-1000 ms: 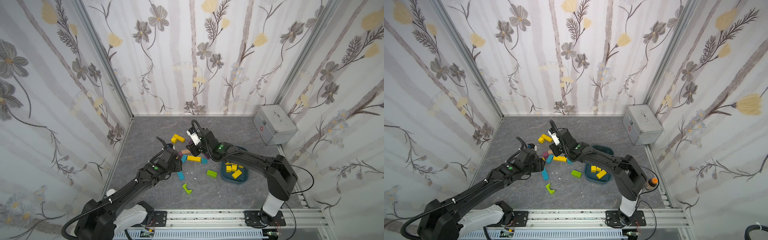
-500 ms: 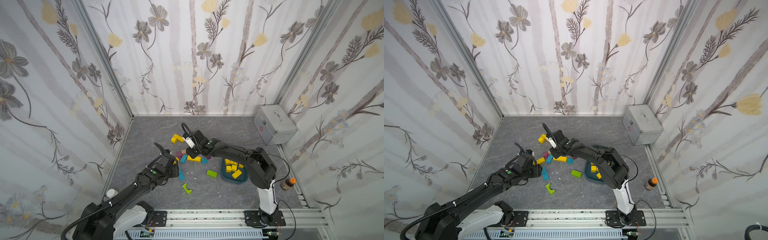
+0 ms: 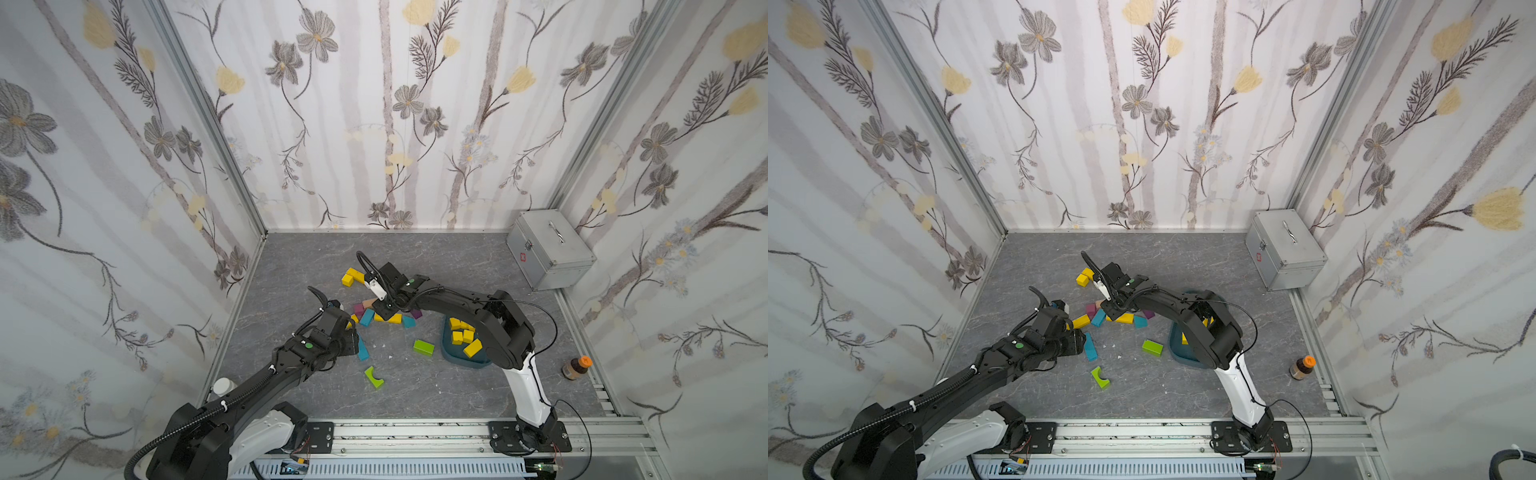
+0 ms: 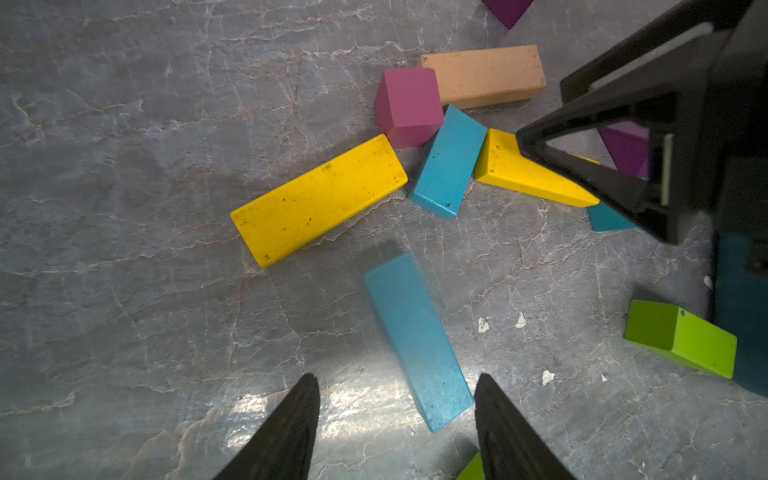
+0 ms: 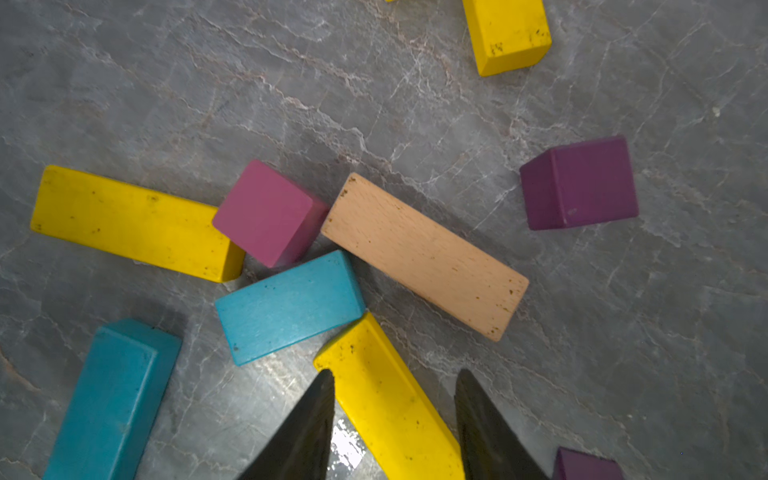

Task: Pick out the yellow building blocks
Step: Pick up the building block from the center of the board.

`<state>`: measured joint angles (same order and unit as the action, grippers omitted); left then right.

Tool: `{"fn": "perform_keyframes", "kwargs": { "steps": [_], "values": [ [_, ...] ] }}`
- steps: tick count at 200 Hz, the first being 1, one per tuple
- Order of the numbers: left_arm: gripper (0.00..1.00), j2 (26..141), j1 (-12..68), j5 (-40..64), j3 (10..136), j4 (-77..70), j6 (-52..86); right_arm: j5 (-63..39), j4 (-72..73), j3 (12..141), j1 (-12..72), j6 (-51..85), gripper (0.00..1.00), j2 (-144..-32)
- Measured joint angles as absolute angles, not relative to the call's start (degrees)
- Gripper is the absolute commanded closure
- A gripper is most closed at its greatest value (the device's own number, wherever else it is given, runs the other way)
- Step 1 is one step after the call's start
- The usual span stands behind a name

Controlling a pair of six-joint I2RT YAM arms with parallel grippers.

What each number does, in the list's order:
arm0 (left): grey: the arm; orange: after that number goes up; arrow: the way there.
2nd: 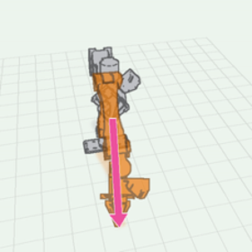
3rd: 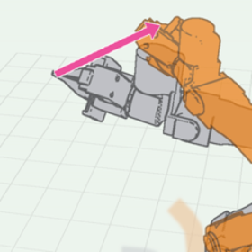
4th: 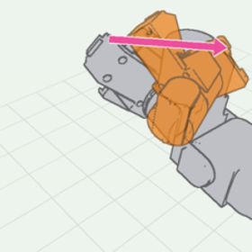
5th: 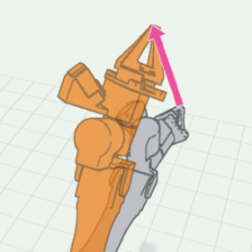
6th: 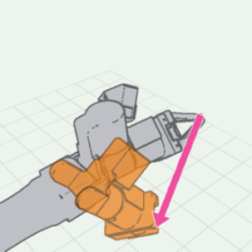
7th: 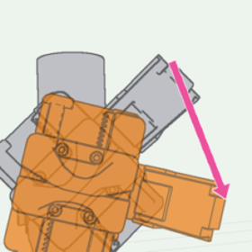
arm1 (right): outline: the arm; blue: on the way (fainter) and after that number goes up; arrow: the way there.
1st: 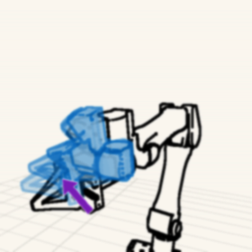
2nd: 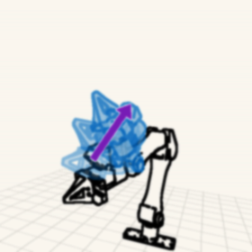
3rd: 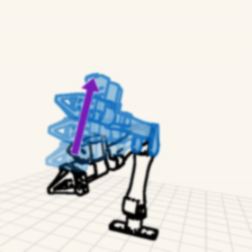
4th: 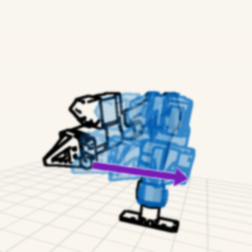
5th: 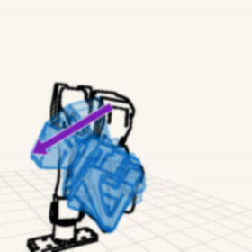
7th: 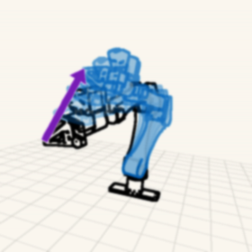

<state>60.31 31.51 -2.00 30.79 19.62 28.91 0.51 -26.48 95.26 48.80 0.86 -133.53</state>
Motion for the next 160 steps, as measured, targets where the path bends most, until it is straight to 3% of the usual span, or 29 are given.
{"fn": "perform_keyframes", "kwargs": {
  "steps": [129,160],
  "values": [
    [0.38,61.43,31.38,-1.41,30.87,19.03,28.93,-3.4,-29.65,95.79,48.58,-0.36,0.46,-135.72],
    [0.38,61.87,31.27,-1.26,30.98,18.98,28.91,-3.99,-29.98,95.79,48.58,-1.13,0.5,-135.76]
  ]
}}
